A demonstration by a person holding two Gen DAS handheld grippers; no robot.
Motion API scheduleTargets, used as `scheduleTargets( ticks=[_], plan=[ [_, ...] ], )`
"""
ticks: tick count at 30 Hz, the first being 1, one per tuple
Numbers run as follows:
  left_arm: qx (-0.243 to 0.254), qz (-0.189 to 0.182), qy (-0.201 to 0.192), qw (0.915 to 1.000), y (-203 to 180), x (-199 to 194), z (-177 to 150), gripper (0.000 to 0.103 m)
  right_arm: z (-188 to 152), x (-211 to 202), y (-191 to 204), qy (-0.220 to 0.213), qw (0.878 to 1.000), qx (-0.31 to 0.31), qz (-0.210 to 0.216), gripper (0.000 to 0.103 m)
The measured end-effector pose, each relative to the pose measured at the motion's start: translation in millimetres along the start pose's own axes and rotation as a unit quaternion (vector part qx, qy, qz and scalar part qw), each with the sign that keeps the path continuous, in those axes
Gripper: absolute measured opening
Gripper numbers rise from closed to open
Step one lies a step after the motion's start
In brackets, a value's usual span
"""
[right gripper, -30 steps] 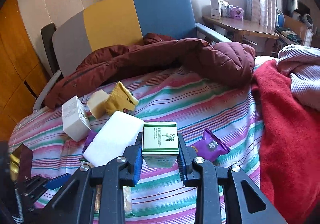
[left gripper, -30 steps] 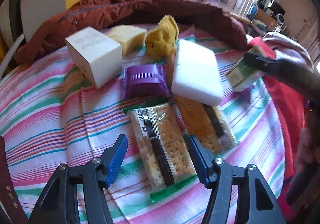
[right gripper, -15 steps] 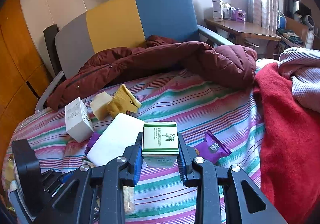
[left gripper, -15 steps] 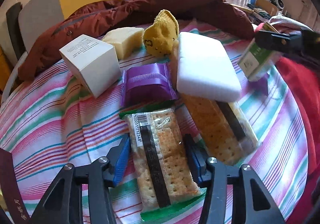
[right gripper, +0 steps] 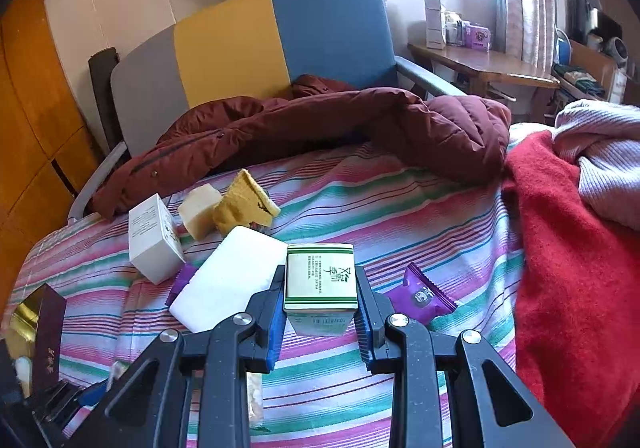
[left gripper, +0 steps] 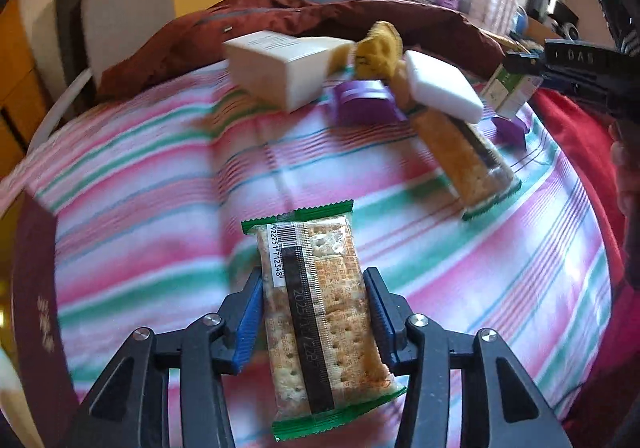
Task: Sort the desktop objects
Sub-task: 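Grasp the green-white box with the right gripper while the left grasps a cracker packet, then carry the box and cracker packet over the gold tray and open both grippers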
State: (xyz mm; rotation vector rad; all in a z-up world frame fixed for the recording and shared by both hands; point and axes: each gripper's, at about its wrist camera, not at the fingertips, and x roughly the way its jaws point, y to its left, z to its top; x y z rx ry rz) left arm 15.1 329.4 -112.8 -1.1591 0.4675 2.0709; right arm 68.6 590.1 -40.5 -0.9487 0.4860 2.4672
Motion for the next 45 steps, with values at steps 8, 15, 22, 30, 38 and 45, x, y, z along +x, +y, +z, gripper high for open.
scheduleTargets(
  ticks=[8,15,22,30,38,45],
  plan=[
    [-0.029,0.017,-0.034,0.9989,36,-43,-18,0.048,-3,-4,-2,-0.007,1.000,0.004,-0.013,0.030],
    [-0.061,0.032,-0.066,0.9954,73,-79,-27,0.048,-7,-13,-1,-0.012,1.000,0.015,-0.017,0.030],
    [-0.107,0.049,-0.087,0.9892,117,-105,-43,0.048,-10,-32,27,-0.015,1.000,-0.005,0.000,0.030],
    [-0.177,0.074,-0.113,0.9749,176,-137,-68,0.048,-6,-76,90,-0.039,0.996,-0.051,0.054,0.030],
    [-0.236,0.120,-0.119,0.9569,232,-154,-99,0.048,-28,-96,195,-0.019,0.980,-0.114,0.163,0.030],
    [-0.275,0.138,-0.119,0.9439,270,-161,-121,0.048,-61,-97,294,0.019,0.952,-0.173,0.252,0.030]
  ],
)
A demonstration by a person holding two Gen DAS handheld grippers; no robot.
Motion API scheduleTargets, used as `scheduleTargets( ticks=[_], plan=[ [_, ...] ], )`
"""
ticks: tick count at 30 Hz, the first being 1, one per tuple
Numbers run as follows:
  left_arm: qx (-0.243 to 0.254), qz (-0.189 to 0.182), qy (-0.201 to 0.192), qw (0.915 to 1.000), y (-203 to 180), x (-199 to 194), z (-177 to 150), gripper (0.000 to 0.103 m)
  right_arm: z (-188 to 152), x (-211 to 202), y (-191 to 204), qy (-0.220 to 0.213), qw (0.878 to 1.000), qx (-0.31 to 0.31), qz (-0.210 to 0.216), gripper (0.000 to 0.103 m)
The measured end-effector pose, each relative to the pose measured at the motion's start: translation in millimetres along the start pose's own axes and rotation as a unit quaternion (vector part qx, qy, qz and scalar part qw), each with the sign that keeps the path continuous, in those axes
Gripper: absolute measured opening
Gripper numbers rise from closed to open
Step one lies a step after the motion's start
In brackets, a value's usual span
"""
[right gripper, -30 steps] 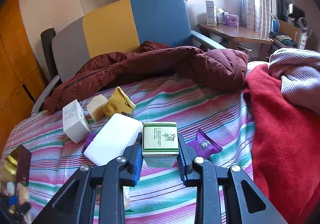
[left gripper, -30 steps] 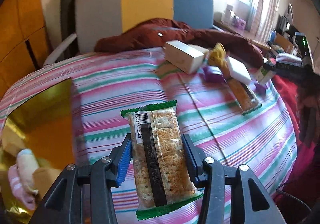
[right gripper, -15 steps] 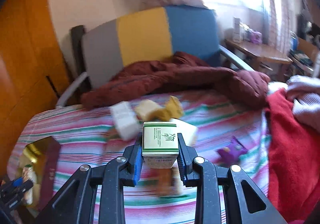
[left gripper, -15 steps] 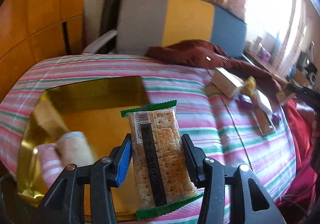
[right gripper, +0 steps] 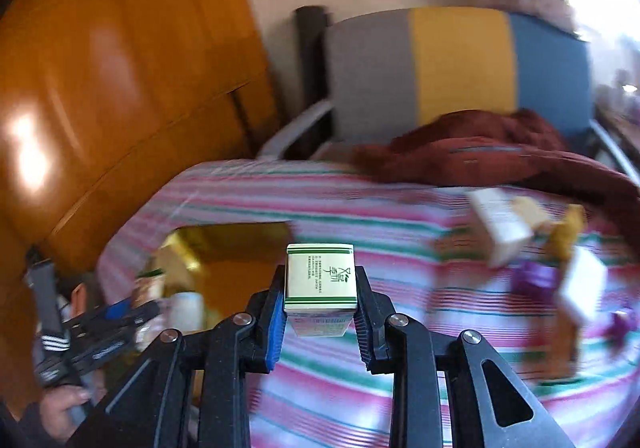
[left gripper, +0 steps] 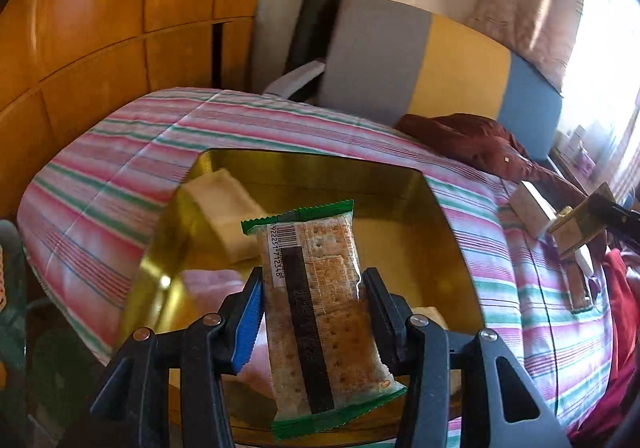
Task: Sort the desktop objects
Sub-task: 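Carry the box and cracker packet over the gold tray and open both grippers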
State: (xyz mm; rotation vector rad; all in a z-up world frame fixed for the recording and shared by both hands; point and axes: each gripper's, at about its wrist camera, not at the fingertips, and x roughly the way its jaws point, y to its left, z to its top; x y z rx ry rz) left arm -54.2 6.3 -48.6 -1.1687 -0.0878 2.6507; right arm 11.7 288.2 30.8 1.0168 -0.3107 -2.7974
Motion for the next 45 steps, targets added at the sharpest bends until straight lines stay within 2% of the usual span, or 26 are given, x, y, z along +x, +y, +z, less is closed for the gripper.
scheduleTargets(
  ticks=[5,12,16,19,26,32,38,40,42,45],
  plan=[
    [-0.021,0.017,0.002,0.9996,24,3,1,0.048,-3,35,48,0.031,0.998,-0.013,0.057,0.030],
    [-0.042,0.038,0.000,0.9984,48,10,5,0.049,-9,90,86,0.079,0.993,-0.019,0.084,0.030],
    [-0.051,0.018,0.025,0.9982,50,24,8,0.049,-7,107,92,0.091,0.992,-0.013,0.089,0.030],
    [-0.067,0.005,0.032,0.9972,51,28,7,0.056,-3,118,97,0.100,0.990,-0.007,0.098,0.033],
    [-0.075,-0.001,0.018,0.9970,52,22,6,0.059,-6,118,99,0.100,0.990,-0.009,0.097,0.037],
    [-0.073,0.002,0.008,0.9973,49,13,3,0.059,-16,110,88,0.096,0.992,0.000,0.085,0.045],
    [-0.045,-0.005,-0.004,0.9990,32,2,4,0.059,-21,98,80,0.086,0.994,0.001,0.071,0.049],
    [-0.035,-0.015,-0.006,0.9993,24,-2,5,0.058,-23,93,77,0.082,0.995,0.000,0.064,0.052],
    [-0.025,-0.025,-0.008,0.9993,15,-4,6,0.059,-25,88,71,0.080,0.995,0.004,0.058,0.060],
    [-0.012,-0.039,-0.008,0.9992,1,-7,6,0.058,-25,79,57,0.073,0.996,0.014,0.047,0.064]
  ],
)
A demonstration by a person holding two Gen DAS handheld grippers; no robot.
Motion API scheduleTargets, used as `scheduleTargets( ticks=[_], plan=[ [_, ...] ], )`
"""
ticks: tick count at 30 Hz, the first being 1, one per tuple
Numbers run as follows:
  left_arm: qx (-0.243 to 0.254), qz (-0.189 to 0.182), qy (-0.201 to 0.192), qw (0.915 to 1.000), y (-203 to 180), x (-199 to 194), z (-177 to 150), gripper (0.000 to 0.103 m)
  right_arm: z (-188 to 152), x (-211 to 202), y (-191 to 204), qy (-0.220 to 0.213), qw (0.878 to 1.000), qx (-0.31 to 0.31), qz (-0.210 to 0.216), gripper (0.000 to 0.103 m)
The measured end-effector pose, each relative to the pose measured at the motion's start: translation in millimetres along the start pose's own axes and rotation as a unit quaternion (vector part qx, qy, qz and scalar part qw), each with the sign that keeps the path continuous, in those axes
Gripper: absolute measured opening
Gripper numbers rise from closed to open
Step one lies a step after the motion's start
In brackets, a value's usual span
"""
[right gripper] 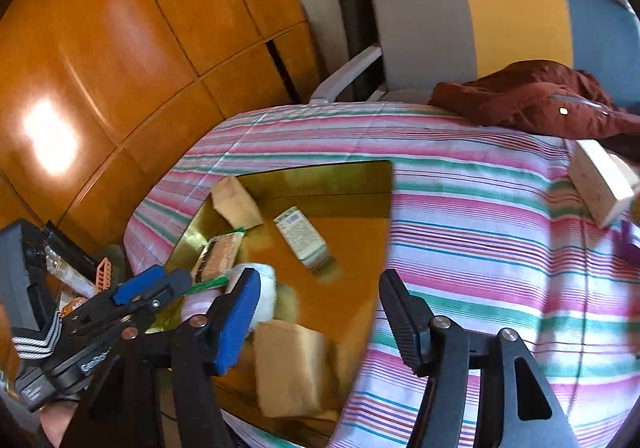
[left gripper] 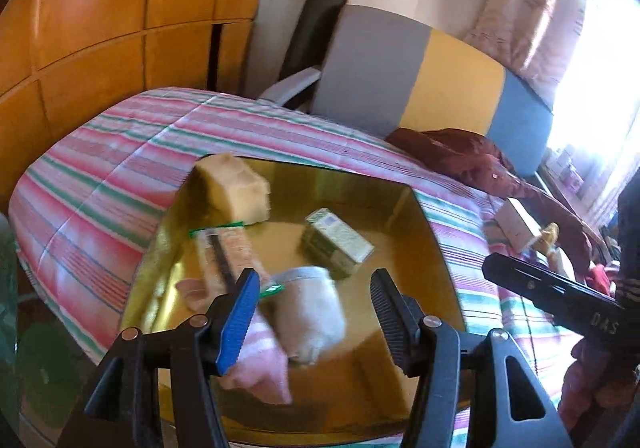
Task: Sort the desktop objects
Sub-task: 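Carry the box and cracker packet over the gold tray and open both grippers, then move both open grippers back to the pile of items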
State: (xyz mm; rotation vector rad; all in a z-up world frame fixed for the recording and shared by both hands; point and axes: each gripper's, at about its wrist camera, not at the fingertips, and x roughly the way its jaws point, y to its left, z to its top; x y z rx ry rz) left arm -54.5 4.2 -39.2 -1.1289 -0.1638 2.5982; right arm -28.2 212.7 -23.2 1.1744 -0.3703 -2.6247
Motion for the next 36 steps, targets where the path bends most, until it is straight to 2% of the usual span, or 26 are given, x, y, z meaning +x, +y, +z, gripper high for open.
scheduleTargets(
  ticks=[3,10,16,21,29,33,36],
  plan=[
    [0.013,-0.012,0.004,0.9998,-14,-1,-1,0.058,-2,-10,-19,-0.006,1.000,0.021,-0.008,0.068],
    [0.049,-0.037,0.015,0.9980,-51,1,-4,0.058,-9,-40,-73,-0.024,0.996,0.075,-0.039,0.070],
    [0.090,-0.068,0.022,0.9933,-89,0,-5,0.058,-17,-75,-130,-0.034,0.989,0.109,-0.097,0.070],
    [0.117,-0.087,0.031,0.9888,-116,2,-10,0.058,-21,-117,-199,-0.047,0.975,0.146,-0.161,0.070],
    [0.151,-0.109,0.054,0.9810,-154,13,-16,0.059,-34,-178,-322,-0.046,0.937,0.213,-0.273,0.070],
    [0.165,-0.115,0.066,0.9772,-172,22,-18,0.059,-44,-184,-372,-0.027,0.924,0.239,-0.298,0.070],
    [0.179,-0.122,0.075,0.9732,-188,28,-21,0.059,-47,-177,-397,-0.015,0.925,0.236,-0.296,0.070]
  ],
)
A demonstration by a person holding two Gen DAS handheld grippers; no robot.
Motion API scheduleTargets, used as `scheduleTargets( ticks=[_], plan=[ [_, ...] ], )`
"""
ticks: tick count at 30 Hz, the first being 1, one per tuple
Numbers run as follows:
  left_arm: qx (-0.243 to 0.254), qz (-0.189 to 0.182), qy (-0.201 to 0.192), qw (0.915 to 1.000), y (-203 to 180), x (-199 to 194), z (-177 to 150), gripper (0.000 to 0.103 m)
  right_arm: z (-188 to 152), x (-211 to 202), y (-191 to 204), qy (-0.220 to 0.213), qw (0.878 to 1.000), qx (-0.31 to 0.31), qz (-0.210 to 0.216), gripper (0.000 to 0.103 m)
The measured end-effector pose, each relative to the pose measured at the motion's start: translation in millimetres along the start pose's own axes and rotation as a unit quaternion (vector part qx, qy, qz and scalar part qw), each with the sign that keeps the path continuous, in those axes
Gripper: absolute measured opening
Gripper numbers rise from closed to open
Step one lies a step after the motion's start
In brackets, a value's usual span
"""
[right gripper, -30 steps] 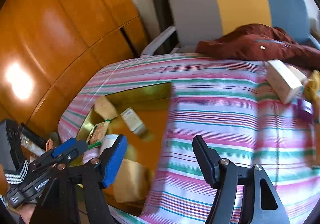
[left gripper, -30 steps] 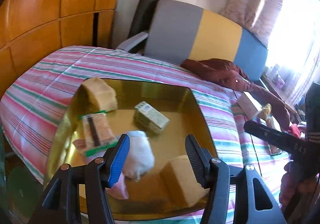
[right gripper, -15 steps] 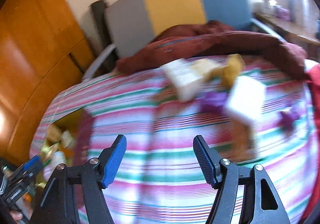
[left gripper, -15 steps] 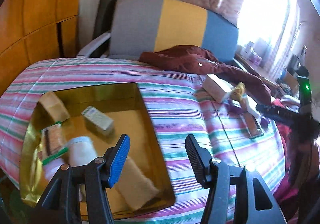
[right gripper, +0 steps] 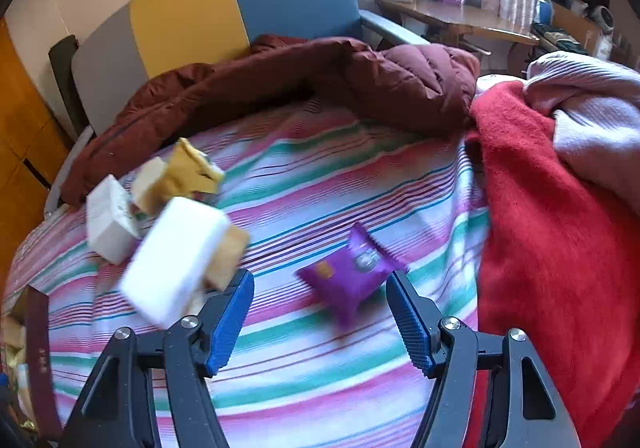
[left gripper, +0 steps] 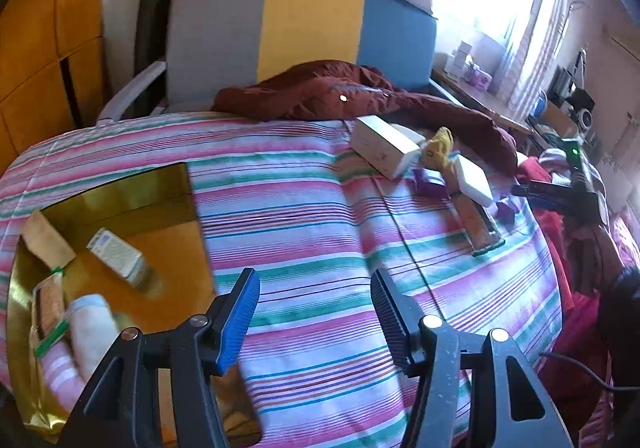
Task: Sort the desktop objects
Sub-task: 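Move both open grippers back to the pile of items, then grasp the purple snack packet with the right gripper while the left grasps the white soap bar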
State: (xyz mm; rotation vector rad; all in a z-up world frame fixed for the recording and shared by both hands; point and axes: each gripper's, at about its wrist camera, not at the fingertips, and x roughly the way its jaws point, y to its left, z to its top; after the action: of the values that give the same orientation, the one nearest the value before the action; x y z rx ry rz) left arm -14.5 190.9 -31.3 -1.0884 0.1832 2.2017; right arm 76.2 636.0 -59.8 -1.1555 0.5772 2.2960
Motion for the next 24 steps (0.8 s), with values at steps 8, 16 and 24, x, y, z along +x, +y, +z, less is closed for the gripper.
scheduleTargets(
  ticks=[8,16,24],
  plan=[
    [0.034,-0.019,0.021,0.9990,-33,24,8,0.059,8,44,-9,0.016,0.999,-0.052,0.004,0.085],
    [0.059,-0.050,0.034,0.9964,-66,48,23,0.059,9,62,-4,0.042,0.995,-0.095,-0.004,0.078],
    [0.097,-0.080,0.032,0.9916,-108,70,50,0.059,3,63,1,0.058,0.991,-0.122,-0.018,0.066]
  ],
)
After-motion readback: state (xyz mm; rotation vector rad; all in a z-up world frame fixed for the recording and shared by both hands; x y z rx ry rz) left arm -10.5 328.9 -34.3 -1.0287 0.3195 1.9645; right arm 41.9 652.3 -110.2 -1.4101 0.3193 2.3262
